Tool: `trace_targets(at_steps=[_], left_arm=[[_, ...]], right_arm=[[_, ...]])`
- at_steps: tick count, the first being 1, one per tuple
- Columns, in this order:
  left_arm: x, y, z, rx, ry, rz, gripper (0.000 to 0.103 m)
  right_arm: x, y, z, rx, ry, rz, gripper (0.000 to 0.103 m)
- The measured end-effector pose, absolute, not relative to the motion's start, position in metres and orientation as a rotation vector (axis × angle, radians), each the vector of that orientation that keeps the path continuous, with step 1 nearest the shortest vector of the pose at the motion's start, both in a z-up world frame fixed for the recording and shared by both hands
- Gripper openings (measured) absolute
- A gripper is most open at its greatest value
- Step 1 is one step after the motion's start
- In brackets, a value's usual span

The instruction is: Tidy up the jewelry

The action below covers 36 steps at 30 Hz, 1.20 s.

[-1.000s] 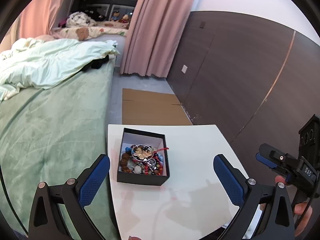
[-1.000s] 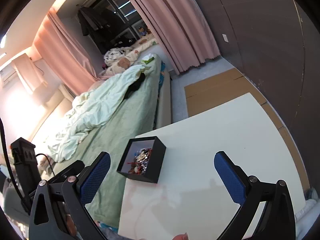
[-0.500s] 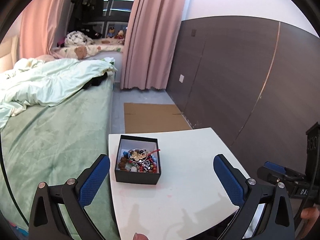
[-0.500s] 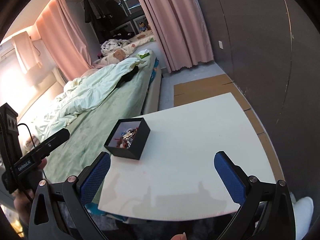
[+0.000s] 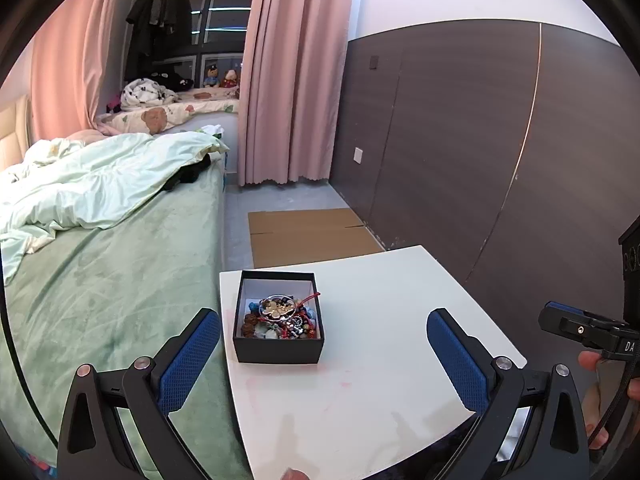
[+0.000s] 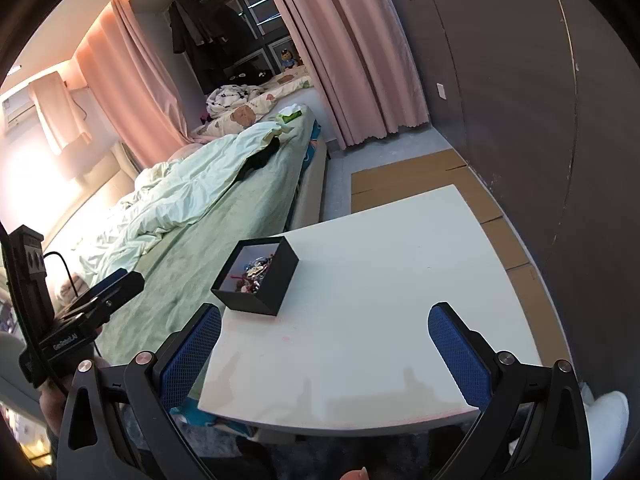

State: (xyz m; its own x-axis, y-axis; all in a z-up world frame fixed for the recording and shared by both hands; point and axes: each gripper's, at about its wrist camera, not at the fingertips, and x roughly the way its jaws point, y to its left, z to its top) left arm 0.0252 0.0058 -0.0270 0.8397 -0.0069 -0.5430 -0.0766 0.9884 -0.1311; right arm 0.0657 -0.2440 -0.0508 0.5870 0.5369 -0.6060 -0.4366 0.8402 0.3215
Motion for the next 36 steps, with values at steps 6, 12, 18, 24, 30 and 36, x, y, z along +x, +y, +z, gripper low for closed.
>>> trace_targets(at_steps=[6,12,18,24,30,36], left_arm=[[0.0269,0.0025,-0.0254,-0.147,0.568,0.032,0.103],[0.0240,0.0004,-0.0250,-0.138,0.557,0.026,0.103],[0.0215,0.0001,-0.0243,-0.136,0.548,0.027,0.103],[0.0201,-0.0007,-0.0234,-0.134,0.543,0.026,0.103],[0.0191,-0.0025,-0.0223,-0.131,0.541,0.024,0.103],[0.0196,-0.0039,-0.0217,-0.132,0.536,0.028,0.103]], right_arm=[[0.0669,-0.2465,-0.0512,0.151,0.751,0.559,0.103],[0.0664,-0.2457,-0.0517,0.149,0.750,0.559,0.103],[0.0673,-0.2477,-0.0530,0.146,0.752,0.558,0.103],[0.0665,-0.2493,-0.0548,0.139,0.752,0.555,0.103],[0.0672,-0.2522,-0.0554,0.150,0.751,0.552,0.103],[0.0678,-0.2527,-0.0554,0.150,0.750,0.552,0.103]])
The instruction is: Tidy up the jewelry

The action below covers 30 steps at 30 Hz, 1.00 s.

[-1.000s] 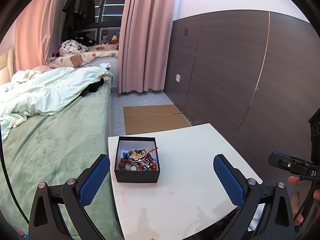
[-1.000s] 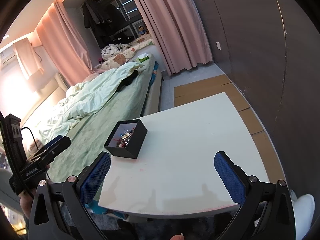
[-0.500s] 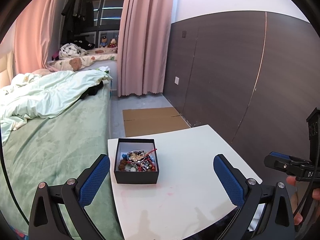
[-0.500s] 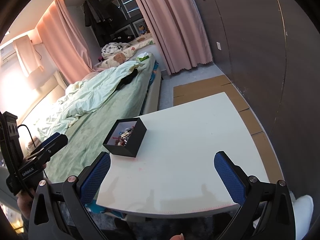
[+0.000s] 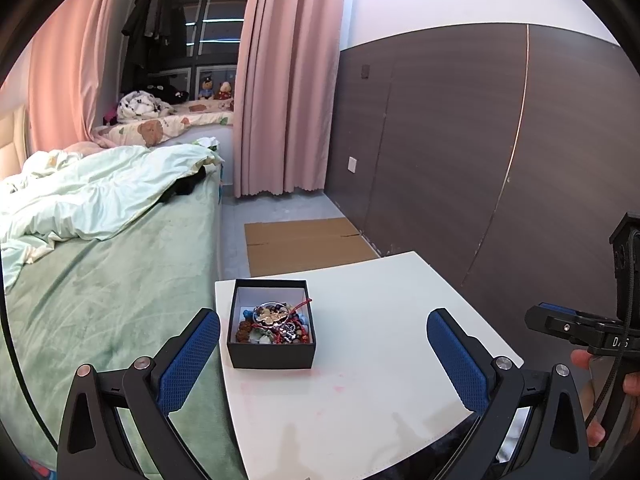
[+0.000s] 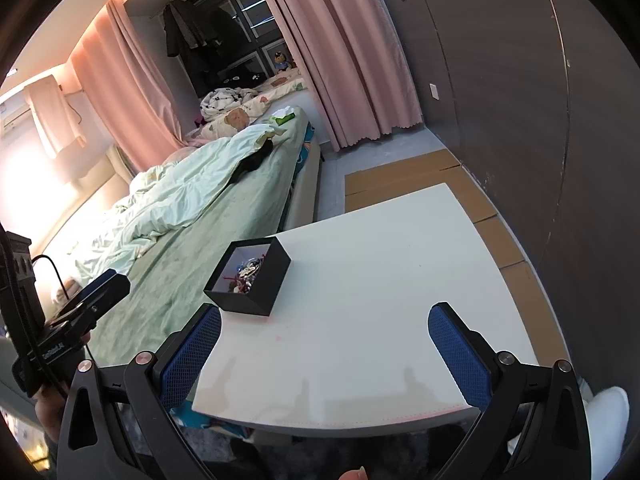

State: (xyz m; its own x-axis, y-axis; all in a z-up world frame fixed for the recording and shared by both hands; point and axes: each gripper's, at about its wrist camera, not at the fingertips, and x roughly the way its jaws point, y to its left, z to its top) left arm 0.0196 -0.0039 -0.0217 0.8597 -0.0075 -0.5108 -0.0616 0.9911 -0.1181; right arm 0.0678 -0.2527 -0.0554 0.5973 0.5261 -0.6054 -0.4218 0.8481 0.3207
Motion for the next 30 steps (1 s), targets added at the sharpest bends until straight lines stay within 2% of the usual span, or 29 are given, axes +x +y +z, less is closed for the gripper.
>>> trace_targets(at_steps=[30], left_arm=[[0.0183,-0.0071,-0.0259,-0.090,0.535,0.023,0.103]], right_arm=[[0.0683,-0.2508,-0.0544,0.138,0.756,0.547,0.103]])
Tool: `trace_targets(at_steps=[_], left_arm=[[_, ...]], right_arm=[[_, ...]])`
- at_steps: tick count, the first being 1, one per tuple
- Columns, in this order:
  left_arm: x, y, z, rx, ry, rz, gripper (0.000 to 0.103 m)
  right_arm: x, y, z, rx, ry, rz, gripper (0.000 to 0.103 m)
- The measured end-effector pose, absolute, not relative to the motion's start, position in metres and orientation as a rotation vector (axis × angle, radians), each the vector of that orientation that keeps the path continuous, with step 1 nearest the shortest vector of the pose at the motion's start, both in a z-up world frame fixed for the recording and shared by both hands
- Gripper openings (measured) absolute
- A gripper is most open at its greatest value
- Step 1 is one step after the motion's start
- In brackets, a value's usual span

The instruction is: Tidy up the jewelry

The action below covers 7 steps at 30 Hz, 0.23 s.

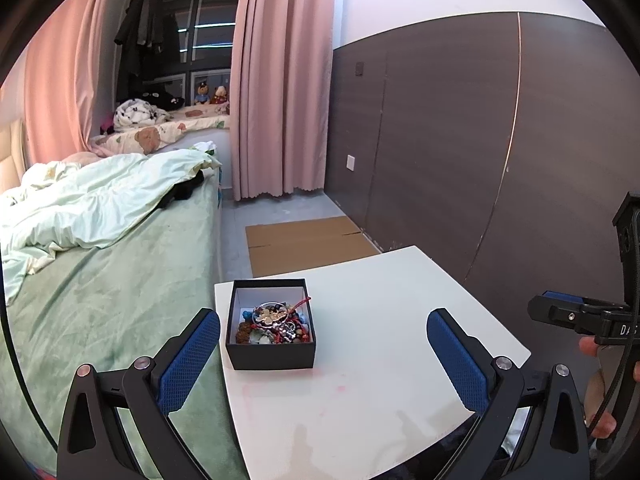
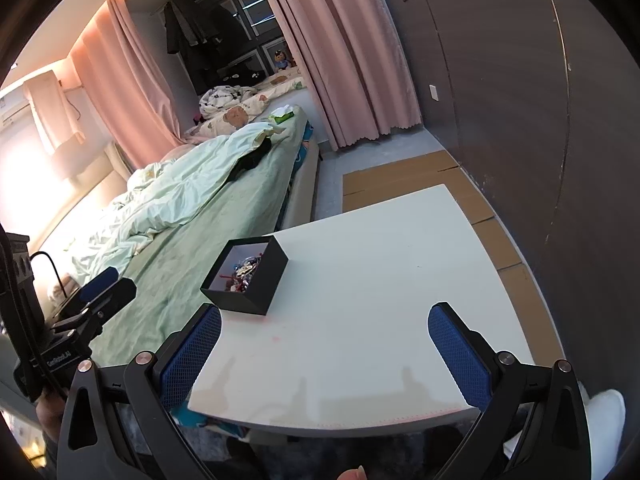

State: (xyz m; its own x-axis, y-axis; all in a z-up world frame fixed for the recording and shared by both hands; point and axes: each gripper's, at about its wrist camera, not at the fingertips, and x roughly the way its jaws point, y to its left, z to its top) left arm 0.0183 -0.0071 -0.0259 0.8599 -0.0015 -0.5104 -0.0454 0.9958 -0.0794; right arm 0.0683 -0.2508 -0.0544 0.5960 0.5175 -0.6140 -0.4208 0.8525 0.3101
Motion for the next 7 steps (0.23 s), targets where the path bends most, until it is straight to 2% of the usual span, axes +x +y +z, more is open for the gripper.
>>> trace_targets(at_steps=[7], left_arm=[[0.0206,-0.0029,-0.0321,-0.129,0.566,0.031,0.103]], right_arm=[[0.0707,-0.2566,-0.0564,0.120,0.757,0.538,0.103]])
